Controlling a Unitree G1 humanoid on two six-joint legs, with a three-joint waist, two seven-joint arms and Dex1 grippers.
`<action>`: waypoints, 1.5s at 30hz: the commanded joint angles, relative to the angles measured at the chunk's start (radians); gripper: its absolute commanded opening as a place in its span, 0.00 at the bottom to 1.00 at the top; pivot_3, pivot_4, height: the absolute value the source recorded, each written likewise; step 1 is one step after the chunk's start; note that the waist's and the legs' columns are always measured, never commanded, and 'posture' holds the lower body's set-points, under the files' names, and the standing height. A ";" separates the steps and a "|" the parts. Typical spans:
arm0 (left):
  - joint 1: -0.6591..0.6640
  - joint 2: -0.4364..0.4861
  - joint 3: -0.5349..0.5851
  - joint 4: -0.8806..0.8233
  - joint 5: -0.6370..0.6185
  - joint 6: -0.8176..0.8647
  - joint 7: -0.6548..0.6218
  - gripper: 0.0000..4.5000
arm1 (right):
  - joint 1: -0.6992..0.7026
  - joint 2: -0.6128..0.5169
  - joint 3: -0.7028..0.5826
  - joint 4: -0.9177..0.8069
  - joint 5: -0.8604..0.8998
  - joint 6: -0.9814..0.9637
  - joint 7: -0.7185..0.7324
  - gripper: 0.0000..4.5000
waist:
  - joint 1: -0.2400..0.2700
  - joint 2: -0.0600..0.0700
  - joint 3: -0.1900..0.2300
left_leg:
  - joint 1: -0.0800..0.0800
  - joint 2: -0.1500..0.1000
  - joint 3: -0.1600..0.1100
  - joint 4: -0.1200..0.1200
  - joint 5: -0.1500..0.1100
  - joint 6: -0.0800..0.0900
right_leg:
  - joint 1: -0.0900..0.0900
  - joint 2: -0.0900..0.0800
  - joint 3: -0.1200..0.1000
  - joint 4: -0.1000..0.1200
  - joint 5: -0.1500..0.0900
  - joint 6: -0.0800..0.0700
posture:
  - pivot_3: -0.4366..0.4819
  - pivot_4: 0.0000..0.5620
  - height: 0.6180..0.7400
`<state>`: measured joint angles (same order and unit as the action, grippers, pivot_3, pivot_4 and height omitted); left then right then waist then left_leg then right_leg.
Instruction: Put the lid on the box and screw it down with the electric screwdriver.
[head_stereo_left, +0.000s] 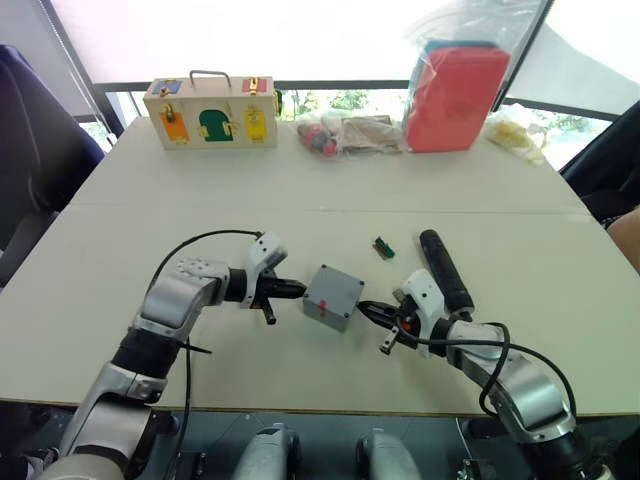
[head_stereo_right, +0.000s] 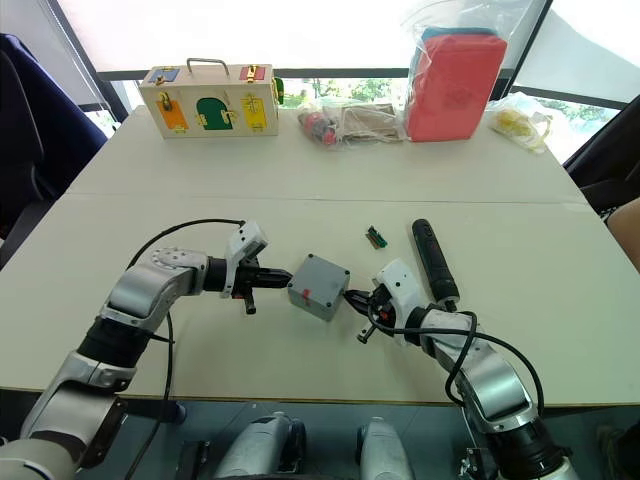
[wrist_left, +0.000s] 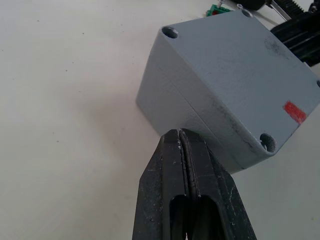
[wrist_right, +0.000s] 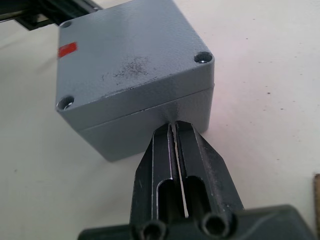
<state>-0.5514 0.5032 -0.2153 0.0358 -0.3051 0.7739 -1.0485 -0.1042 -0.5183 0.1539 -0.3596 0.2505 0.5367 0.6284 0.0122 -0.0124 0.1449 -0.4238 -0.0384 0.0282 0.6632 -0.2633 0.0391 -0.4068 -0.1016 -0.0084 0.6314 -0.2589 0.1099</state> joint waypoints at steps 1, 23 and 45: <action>0.013 -0.010 -0.002 -0.091 -0.045 0.027 -0.001 0.00 | -0.023 0.009 -0.007 -0.018 0.004 -0.030 0.009 0.01 | 0.000 0.000 0.000 | 0.000 0.000 0.000 0.000 0.000 0.000 | 0.000 0.000 0.000 0.000 0.000 0.000 | 0.48 0.27 1.00; 0.027 0.080 0.232 -0.227 -0.137 0.032 0.090 0.00 | 0.055 -0.055 -0.233 -0.206 0.120 0.077 0.001 0.01 | -0.001 0.001 0.000 | -0.001 0.000 0.000 -0.002 0.000 0.000 | -0.002 -0.001 0.000 -0.001 0.000 -0.001 | 0.48 0.27 1.00; -0.111 0.235 -0.055 -0.336 -0.132 -0.078 -0.146 0.00 | 0.102 -0.063 -0.283 -0.135 0.153 0.170 -0.085 0.79 | 0.001 0.004 0.002 | -0.001 0.000 0.000 -0.001 0.000 0.000 | -0.001 -0.001 0.000 -0.002 -0.001 -0.005 | 0.48 0.27 1.00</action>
<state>-0.6435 0.7382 -0.2733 -0.2894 -0.4446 0.7201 -1.1934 0.0070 -0.5701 -0.1253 -0.4964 0.4139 0.7282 0.5462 0.0137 -0.0080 0.1472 -0.4251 -0.0389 0.0284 0.6620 -0.2633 0.0392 -0.4074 -0.1025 -0.0086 0.6296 -0.2603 0.1054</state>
